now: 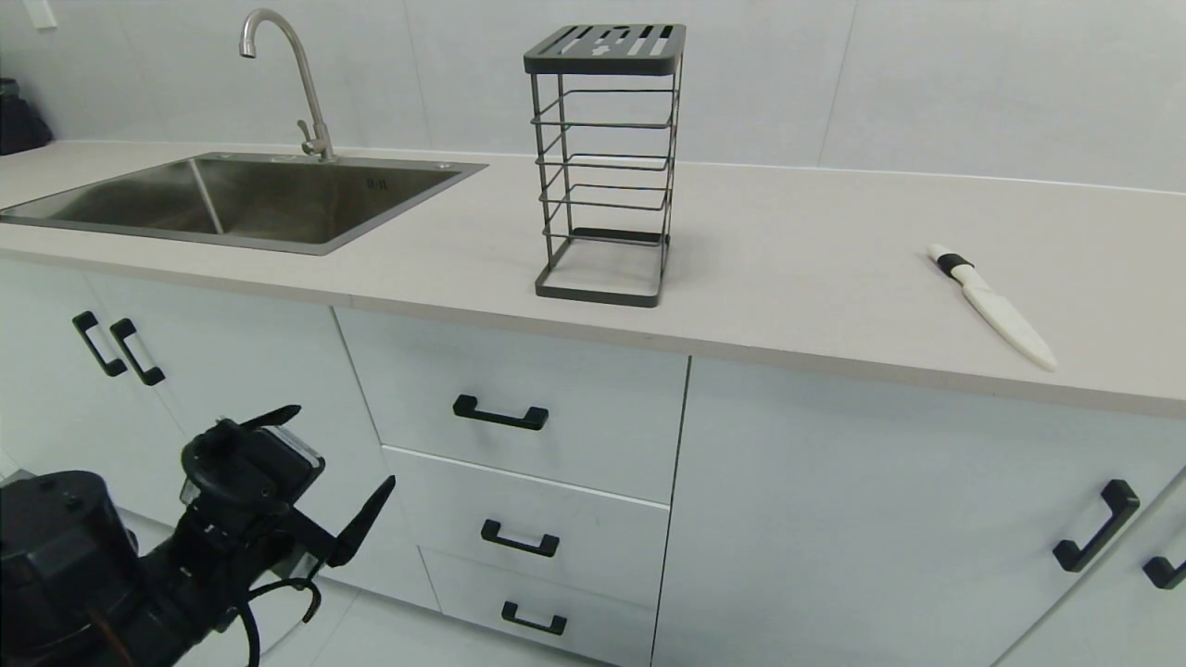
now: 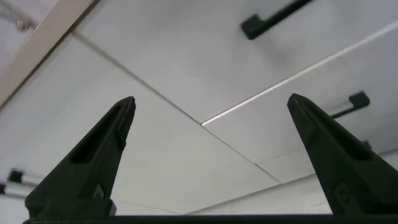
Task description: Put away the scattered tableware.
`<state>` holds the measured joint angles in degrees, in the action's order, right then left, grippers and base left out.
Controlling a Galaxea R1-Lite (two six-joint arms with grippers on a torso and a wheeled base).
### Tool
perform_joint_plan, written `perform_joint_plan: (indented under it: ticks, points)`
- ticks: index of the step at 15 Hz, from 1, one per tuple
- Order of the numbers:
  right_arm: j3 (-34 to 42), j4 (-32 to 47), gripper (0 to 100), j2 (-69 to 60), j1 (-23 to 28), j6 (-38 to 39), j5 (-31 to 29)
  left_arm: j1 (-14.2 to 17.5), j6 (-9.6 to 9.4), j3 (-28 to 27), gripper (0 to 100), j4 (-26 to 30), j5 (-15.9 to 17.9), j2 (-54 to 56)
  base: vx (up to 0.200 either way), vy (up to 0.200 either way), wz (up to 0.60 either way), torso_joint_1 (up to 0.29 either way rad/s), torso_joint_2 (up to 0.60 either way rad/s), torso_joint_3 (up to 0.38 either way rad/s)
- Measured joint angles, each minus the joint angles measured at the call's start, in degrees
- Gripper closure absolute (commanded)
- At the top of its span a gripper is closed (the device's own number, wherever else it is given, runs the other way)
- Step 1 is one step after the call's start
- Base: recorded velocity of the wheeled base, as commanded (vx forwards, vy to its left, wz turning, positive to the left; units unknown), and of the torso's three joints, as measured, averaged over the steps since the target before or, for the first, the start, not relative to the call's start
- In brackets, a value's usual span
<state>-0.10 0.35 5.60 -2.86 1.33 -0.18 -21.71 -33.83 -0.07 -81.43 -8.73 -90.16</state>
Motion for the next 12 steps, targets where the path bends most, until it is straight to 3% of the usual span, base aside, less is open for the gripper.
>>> perform_joint_plan:
  ticks: [3,6,9,12]
  points:
    - [0.0,0.0,0,0.0,0.0,0.0,0.0,0.6,5.03,-2.3,0,0.8,-0.7,1.7,0.000,0.000,0.00,0.000,0.00,0.000]
    - [0.0,0.0,0,0.0,0.0,0.0,0.0,1.8,15.88,-7.4,0,6.5,-0.8,4.2,0.000,0.000,0.00,0.000,0.00,0.000]
    - [0.0,0.0,0,0.0,0.0,0.0,0.0,8.8,28.11,-11.2,0,17.7,1.2,8.7,0.000,0.000,0.00,0.000,0.00,0.000]
    - [0.0,0.0,0,0.0,0.0,0.0,0.0,18.2,34.61,-10.0,0,23.8,10.4,16.8,0.000,0.000,0.00,0.000,0.00,0.000]
